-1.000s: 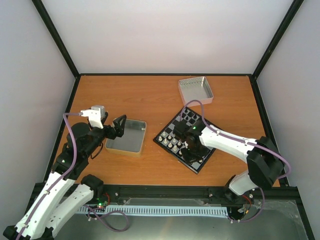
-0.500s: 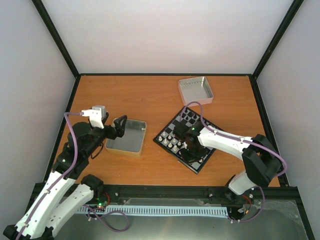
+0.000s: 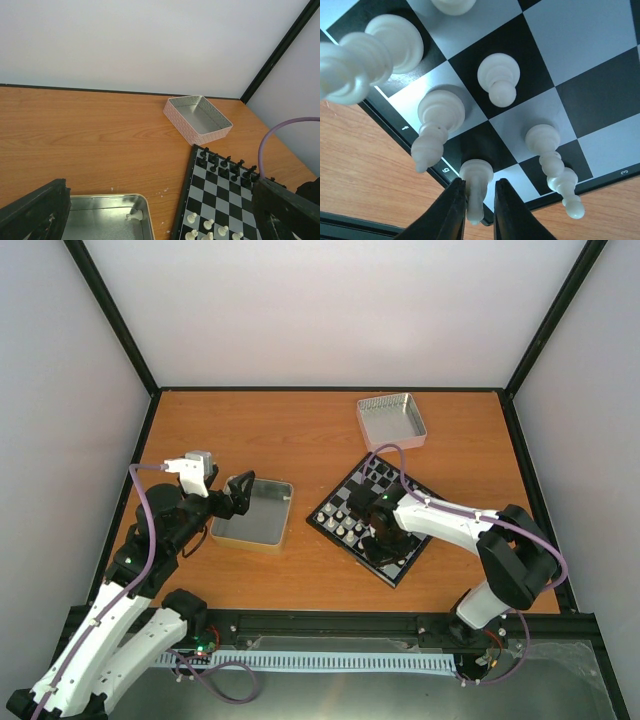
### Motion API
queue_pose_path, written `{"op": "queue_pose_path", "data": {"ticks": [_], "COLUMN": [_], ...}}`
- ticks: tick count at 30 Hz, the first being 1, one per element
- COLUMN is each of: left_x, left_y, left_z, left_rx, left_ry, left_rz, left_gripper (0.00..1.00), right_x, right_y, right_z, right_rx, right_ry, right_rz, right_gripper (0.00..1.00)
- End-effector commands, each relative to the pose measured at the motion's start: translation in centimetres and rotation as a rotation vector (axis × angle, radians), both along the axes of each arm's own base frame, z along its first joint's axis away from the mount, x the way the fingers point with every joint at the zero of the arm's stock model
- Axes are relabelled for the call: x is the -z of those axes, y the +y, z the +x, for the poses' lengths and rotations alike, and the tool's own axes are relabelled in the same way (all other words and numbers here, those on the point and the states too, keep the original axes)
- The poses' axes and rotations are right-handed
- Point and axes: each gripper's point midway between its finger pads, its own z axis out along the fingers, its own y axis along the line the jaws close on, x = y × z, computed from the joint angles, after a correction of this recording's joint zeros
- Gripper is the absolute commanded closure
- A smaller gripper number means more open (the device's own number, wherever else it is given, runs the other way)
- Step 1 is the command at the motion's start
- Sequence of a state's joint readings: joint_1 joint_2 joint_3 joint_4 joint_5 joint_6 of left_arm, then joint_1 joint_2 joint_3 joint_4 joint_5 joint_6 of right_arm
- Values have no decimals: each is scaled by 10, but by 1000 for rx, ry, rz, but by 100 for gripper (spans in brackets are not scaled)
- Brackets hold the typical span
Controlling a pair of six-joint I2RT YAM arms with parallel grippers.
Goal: Set up the chess pieces on the board
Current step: Place the chess piece on the chessboard, then adjust the chess piece in the storage box.
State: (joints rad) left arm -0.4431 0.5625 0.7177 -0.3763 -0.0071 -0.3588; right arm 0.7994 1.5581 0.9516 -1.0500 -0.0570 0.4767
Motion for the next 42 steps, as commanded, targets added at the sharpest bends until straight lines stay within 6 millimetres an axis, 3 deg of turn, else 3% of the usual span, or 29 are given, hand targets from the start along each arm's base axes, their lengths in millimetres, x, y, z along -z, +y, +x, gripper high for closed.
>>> {"op": "queue_pose_path", "data": {"ticks": [1, 10, 23, 32, 37, 42], "left_x": [-8, -7, -4, 2, 39, 98], "left_y": [1, 1, 4, 4, 4, -15], "left_z": [-1, -1, 1, 4, 12, 20], "left_rx": [5, 2, -19, -30, -77, -68], "left_ry": [-12, -10, 5, 29, 153, 379], "left_rz": [-3, -1, 1, 5, -34, -128], "left_gripper": [0, 0, 0, 0, 0, 3], "right_x": [2, 1, -8, -39, -71, -84], "right_y": [-7, 0, -1, -8, -14, -15], "right_z": [4, 9, 13, 15, 37, 49], "right_rx": [2, 16, 40, 56, 107, 175], "right_ry": [-18, -46, -84, -147, -319, -411], "right_rz": [-28, 15, 33, 44, 70, 128], "right_gripper": [81, 92, 80, 76, 74, 74]}}
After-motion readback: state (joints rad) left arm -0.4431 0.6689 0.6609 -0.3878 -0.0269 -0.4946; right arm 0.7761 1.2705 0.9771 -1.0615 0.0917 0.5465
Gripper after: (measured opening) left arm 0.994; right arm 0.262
